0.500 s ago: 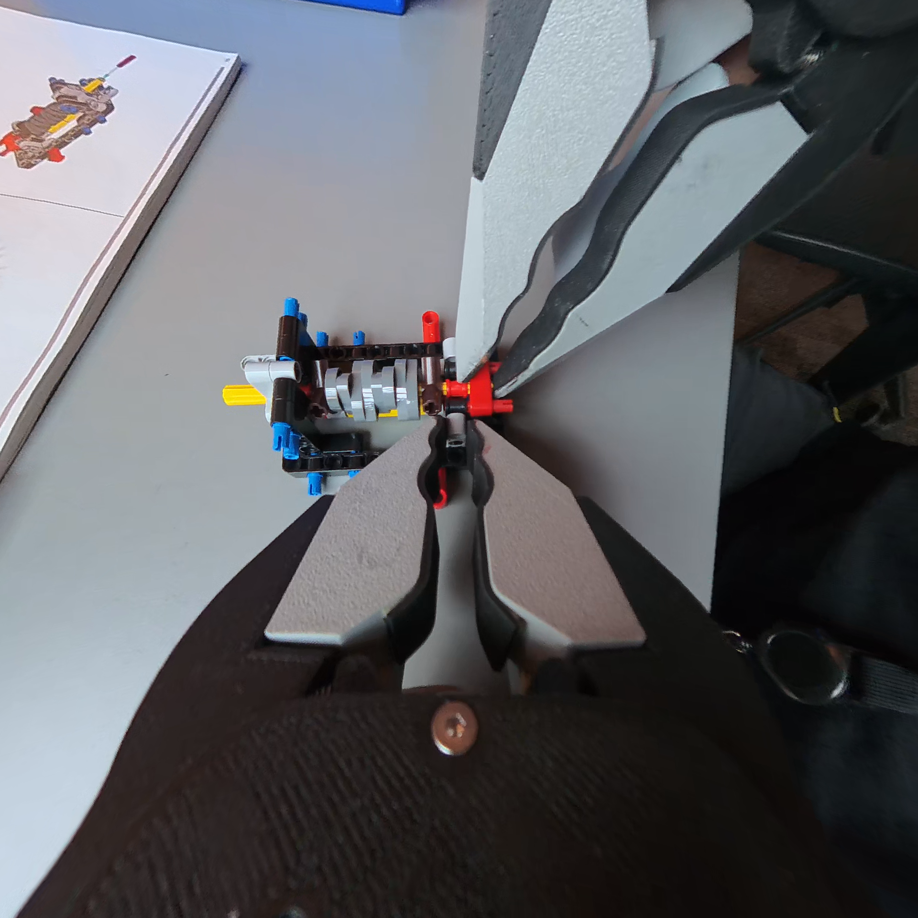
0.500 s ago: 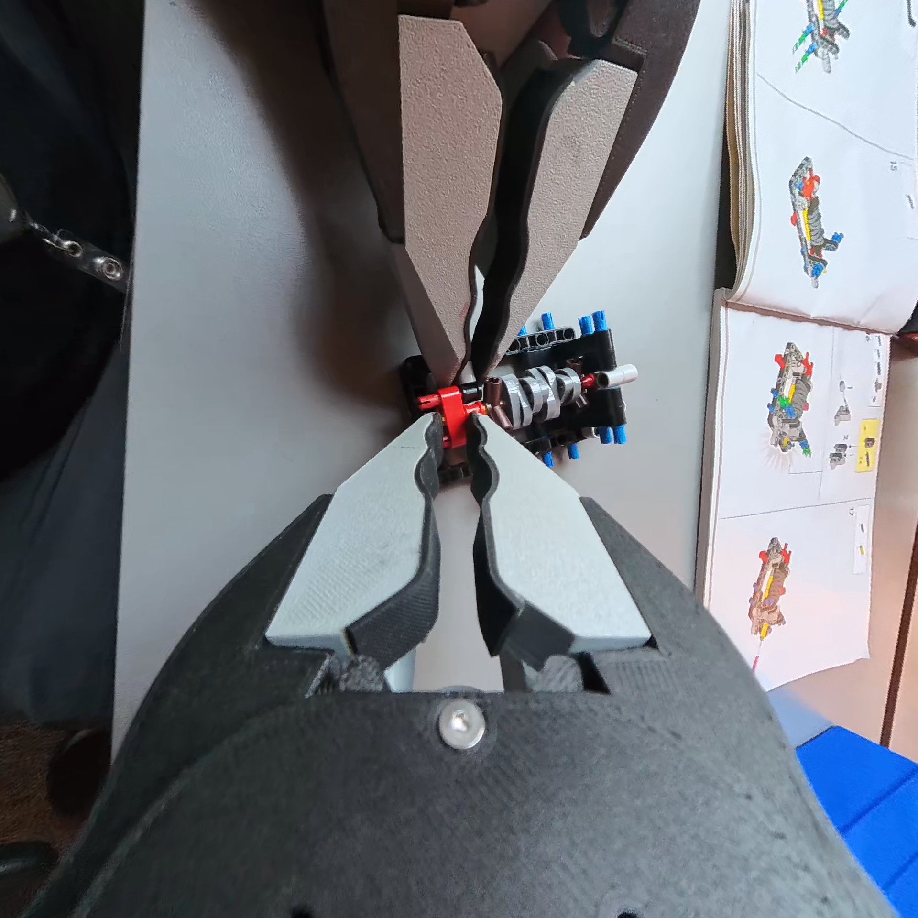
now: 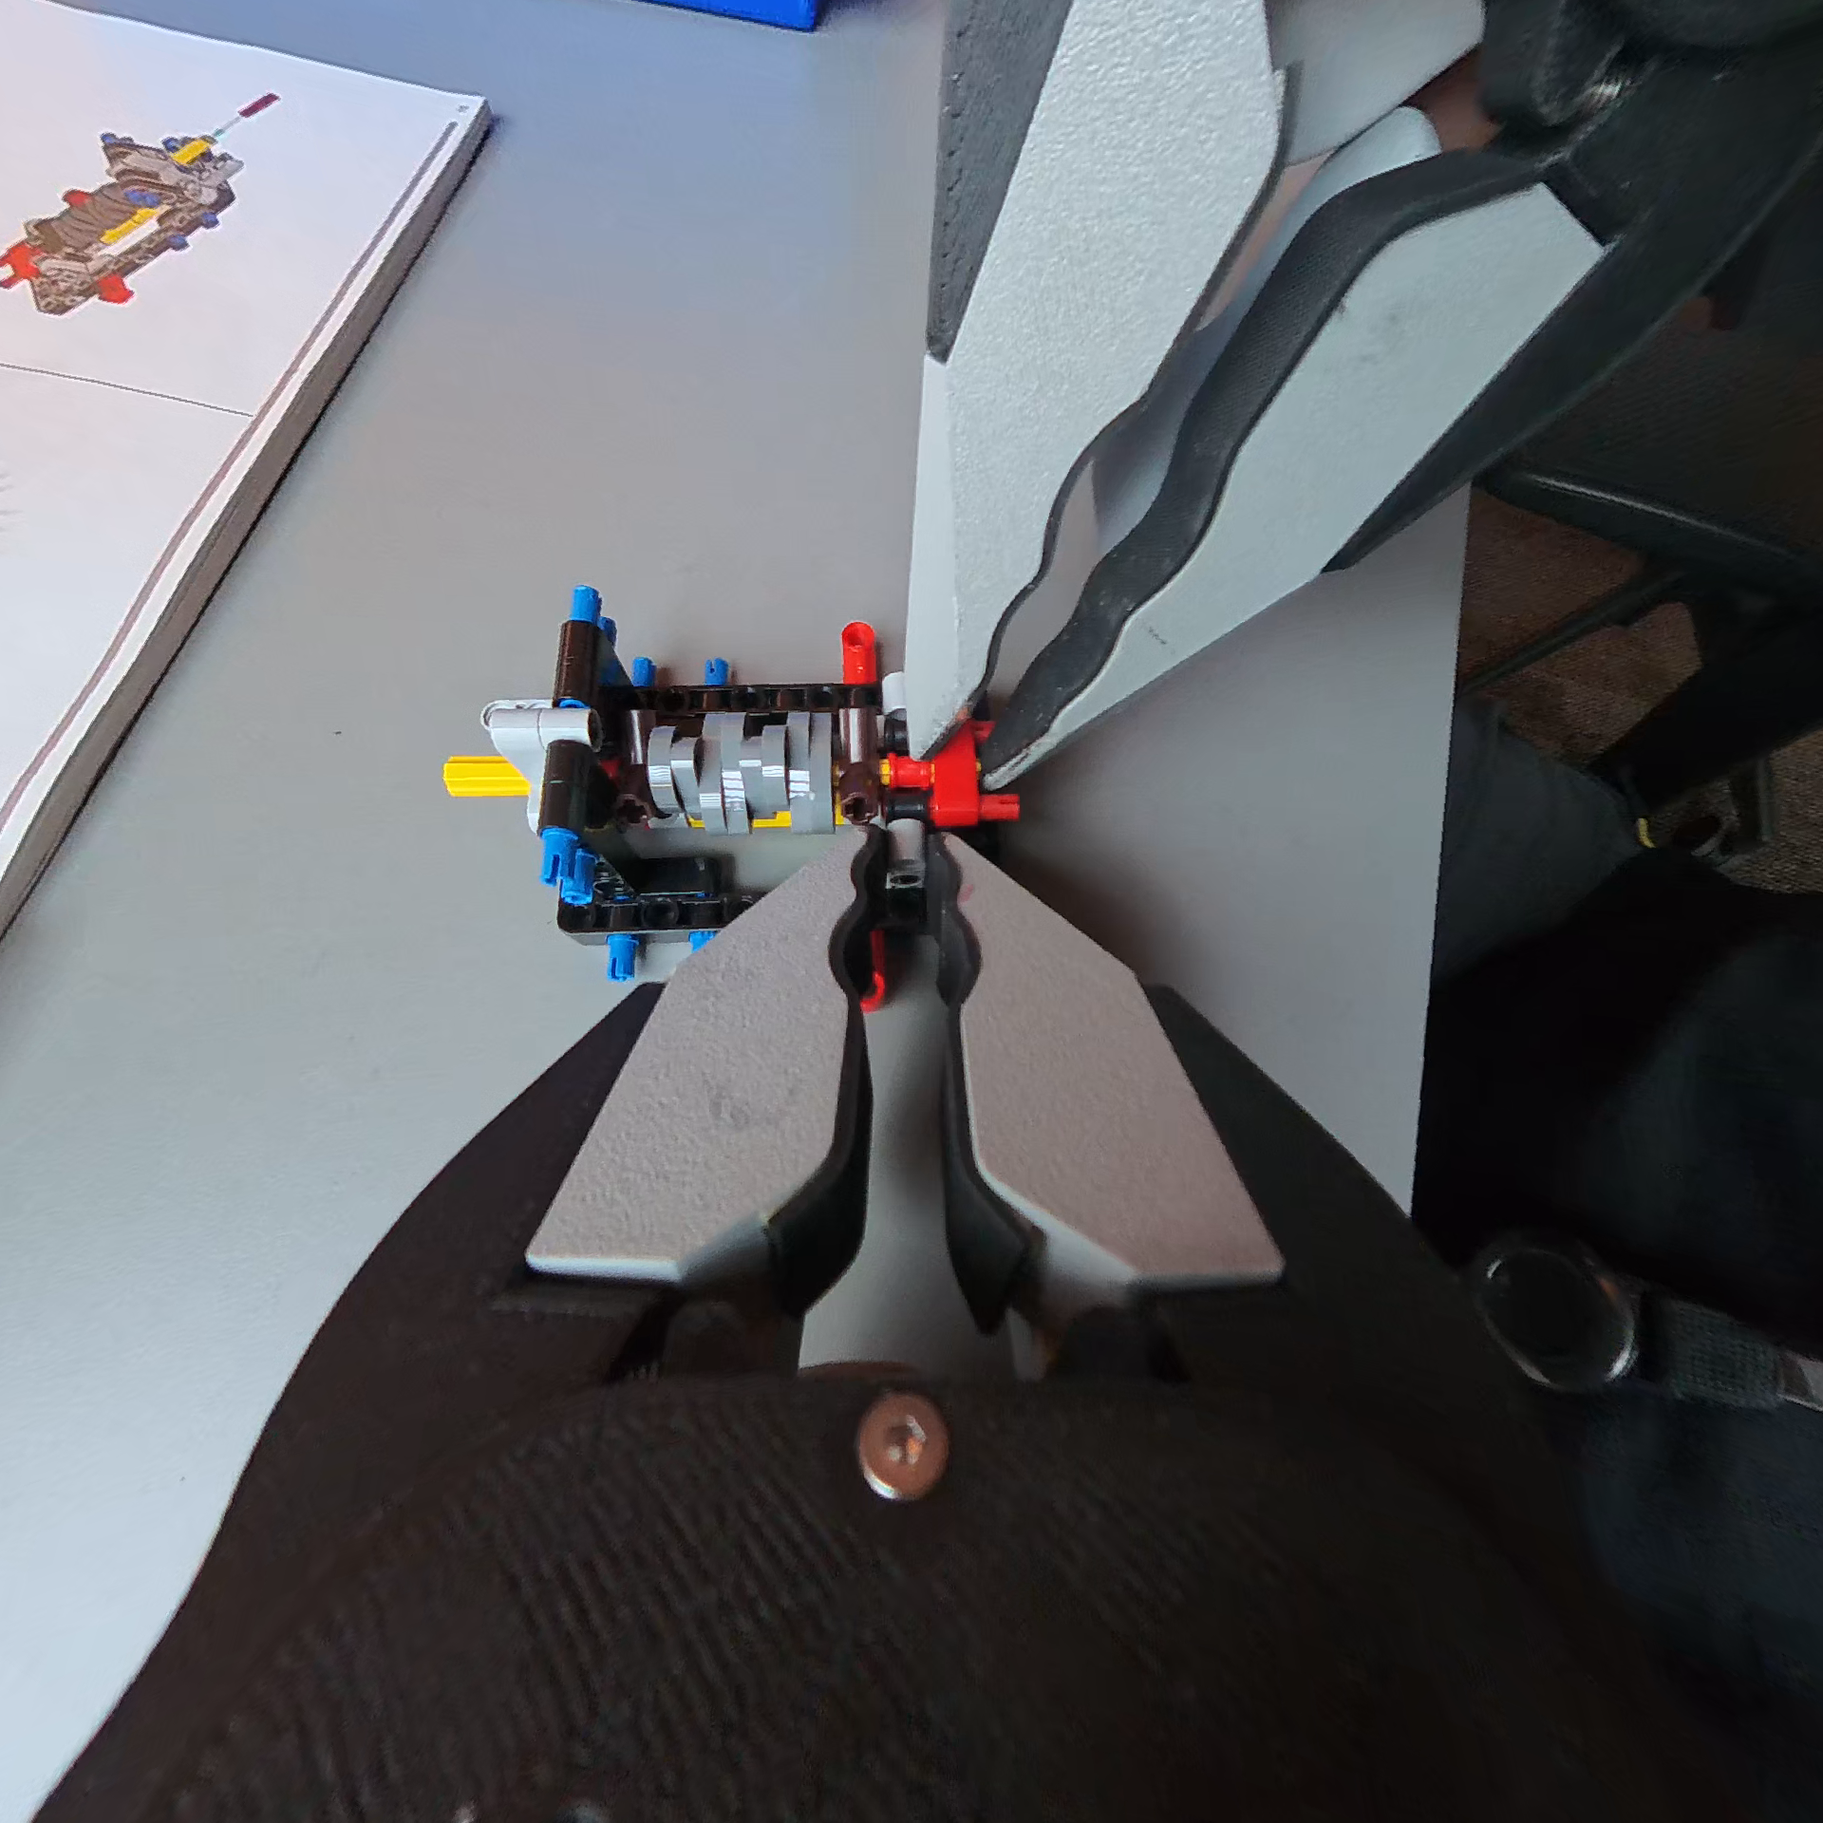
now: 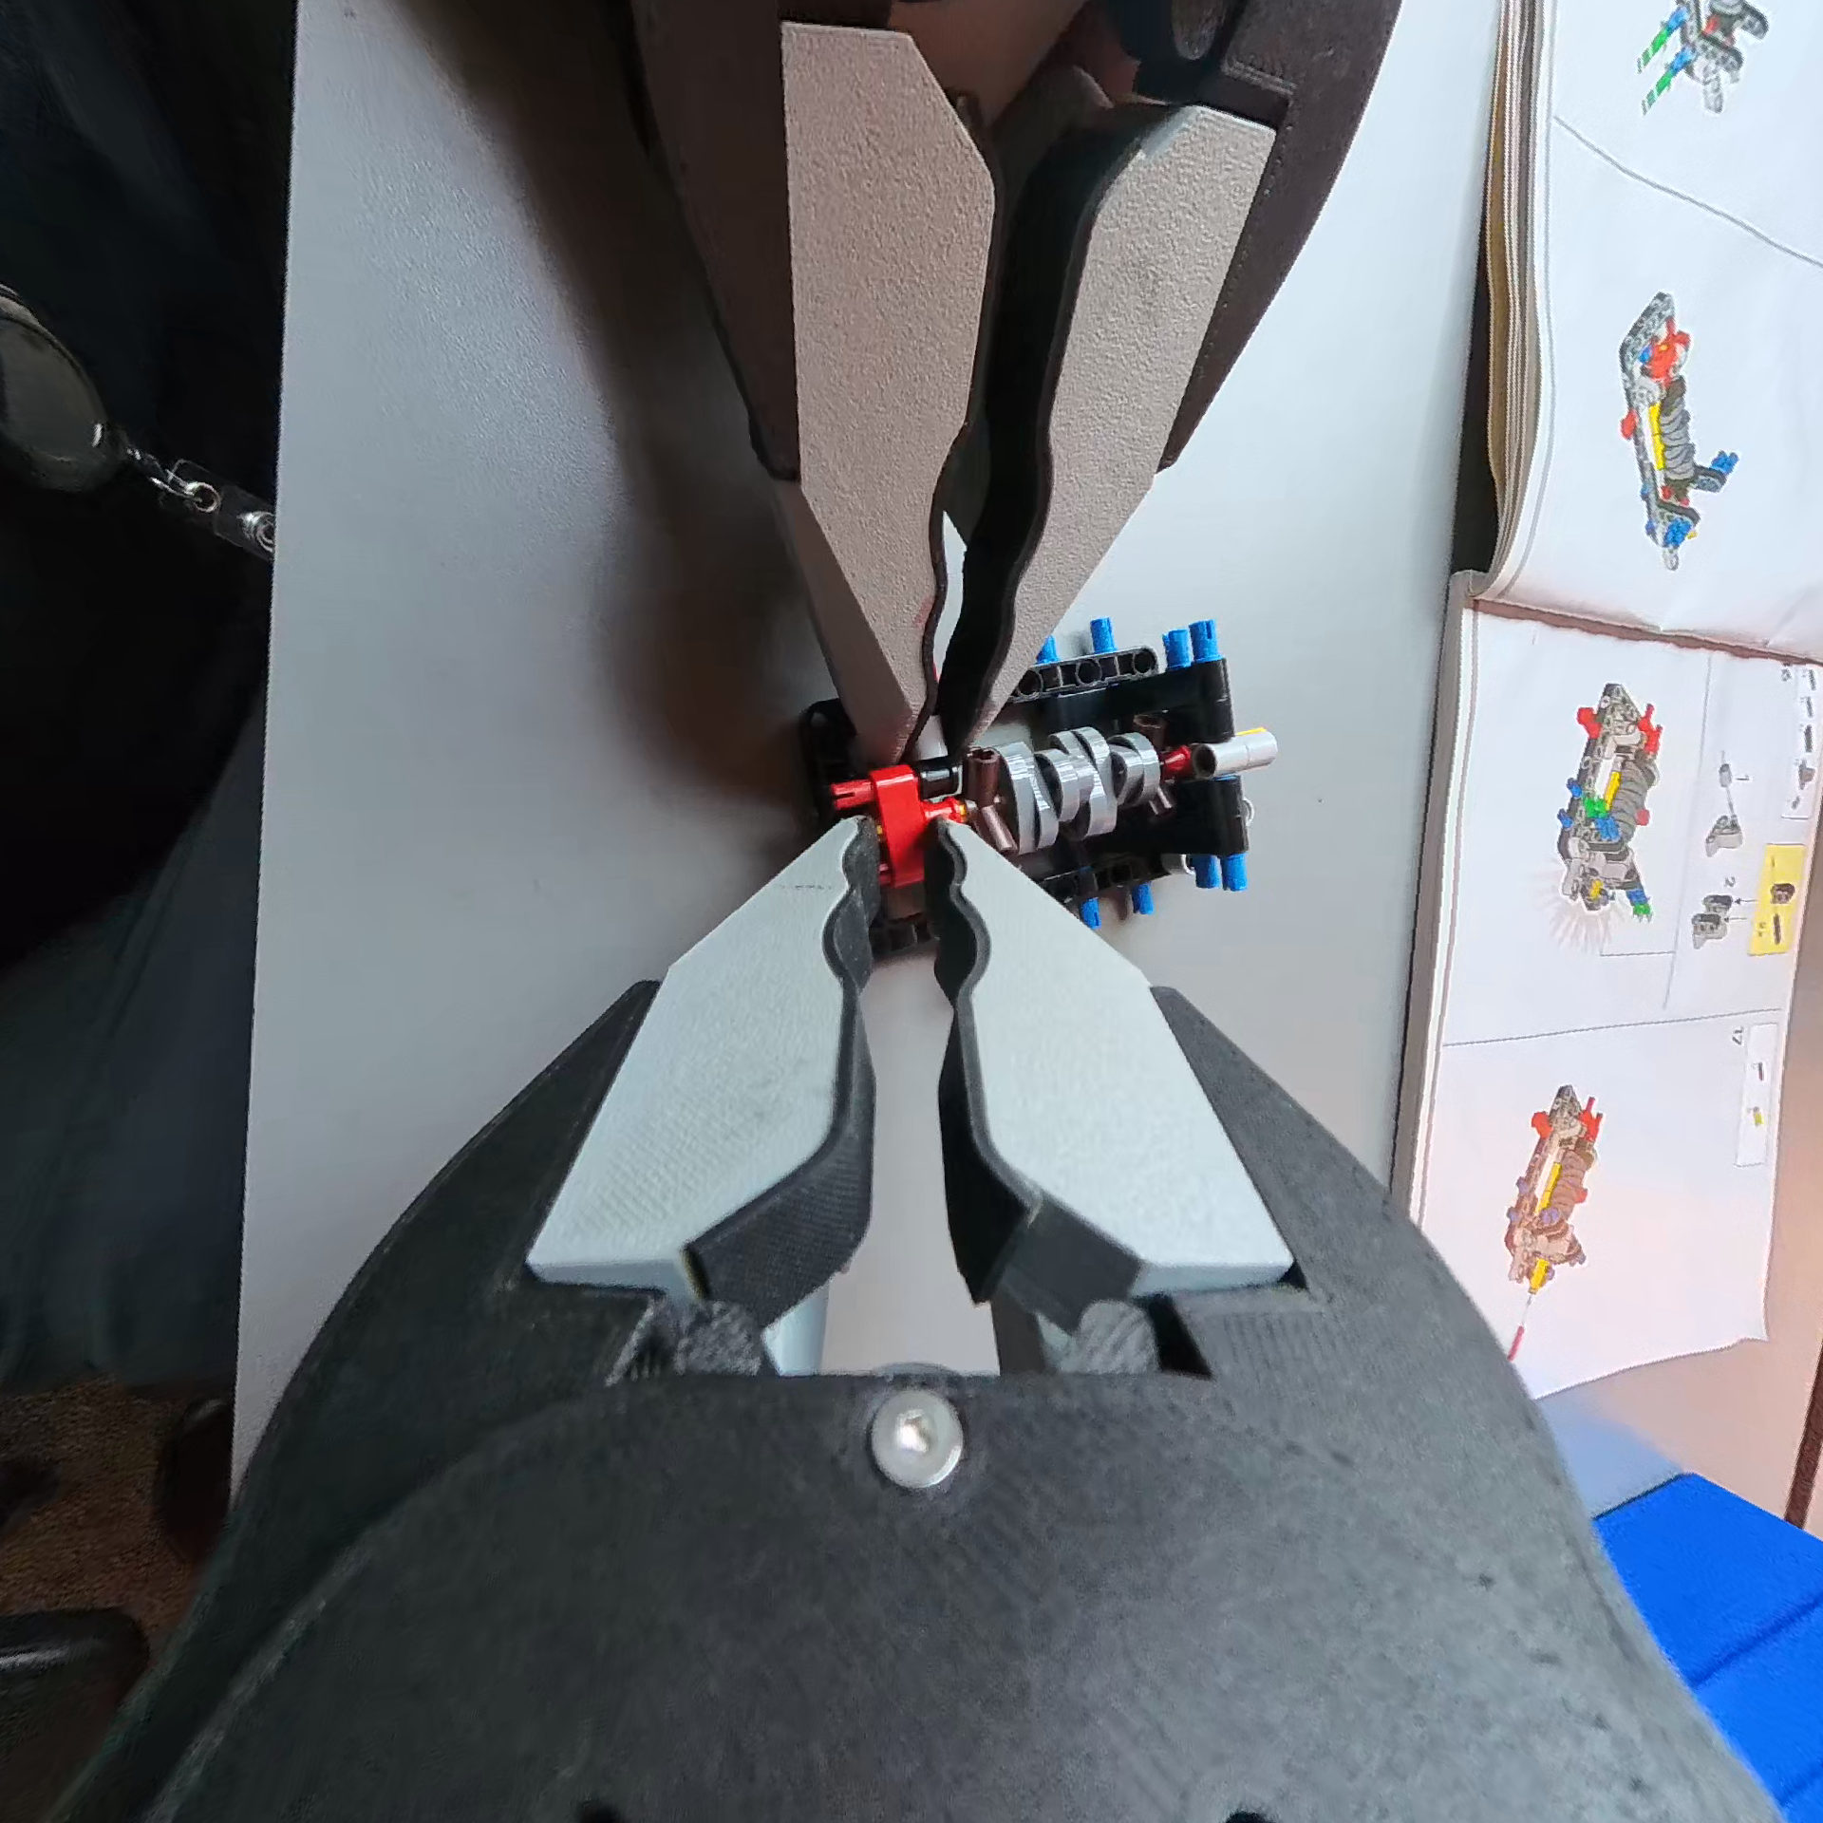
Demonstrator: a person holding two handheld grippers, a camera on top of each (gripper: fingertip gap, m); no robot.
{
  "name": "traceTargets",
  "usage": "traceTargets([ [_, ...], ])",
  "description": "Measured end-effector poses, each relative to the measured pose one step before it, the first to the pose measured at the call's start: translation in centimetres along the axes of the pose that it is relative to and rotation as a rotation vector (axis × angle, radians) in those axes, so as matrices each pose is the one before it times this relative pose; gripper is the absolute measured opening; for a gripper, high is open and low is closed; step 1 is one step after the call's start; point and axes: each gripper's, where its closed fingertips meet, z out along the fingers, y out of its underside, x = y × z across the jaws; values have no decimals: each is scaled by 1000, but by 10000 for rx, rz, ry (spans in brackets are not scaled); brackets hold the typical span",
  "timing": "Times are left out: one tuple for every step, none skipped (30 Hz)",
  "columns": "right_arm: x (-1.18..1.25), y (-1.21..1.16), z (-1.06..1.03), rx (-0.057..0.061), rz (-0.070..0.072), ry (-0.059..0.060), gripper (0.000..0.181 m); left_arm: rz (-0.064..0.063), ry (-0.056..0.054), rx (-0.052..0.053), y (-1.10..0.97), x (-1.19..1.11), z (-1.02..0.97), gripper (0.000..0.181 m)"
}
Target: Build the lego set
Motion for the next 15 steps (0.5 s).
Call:
traceTargets([
  [15,-20,6,-11,18,6,8,-24,4,5,3,-13,-13,5],
  [19,-4,13,-30,-46,36,7,-22,1,-7,15,-12,1,5],
  [7,-9,11,-47,-66,47,7,-12,5,-8,13,-6,-11,5],
  [0,-12,-1,-44,-75,39,7,-7,6,-4,5,-1,-3,5],
  [6,-12,14,-1,-63,41,7,4,-19,-2,4,-15,-1,5],
  [2,16,-7,-10,-49,37,7,8,-6,9,-12,1,7,5],
  [-7,-12,4,-61,-136,66,7,-6,9,-15,23,9,2,5],
  [-1,-14,0,-33,-82,5,7,-47,25,-4,16,10,-8,5],
  [17,7,-4,61,117,-123,7,-10,-3,17,-24,-10,-6,5],
  [13,-4,6,62,107,-106,7,21,-29,11,-15,-20,-4,5],
  [17,-4,9,-38,-68,7,7,-6,-14,-14,20,-15,-10,5],
  [14,-28,18,-59,-108,26,8,-29,12,-13,30,-6,-14,5],
  [11,-5,0,15,37,-52,7,7,-11,-1,3,-7,-1,5],
  [8,10,1,77,110,-93,7,59,-49,-2,-4,4,4,5],
  [-3,-4,-1,62,99,-100,7,37,-20,0,-5,25,-1,5],
])
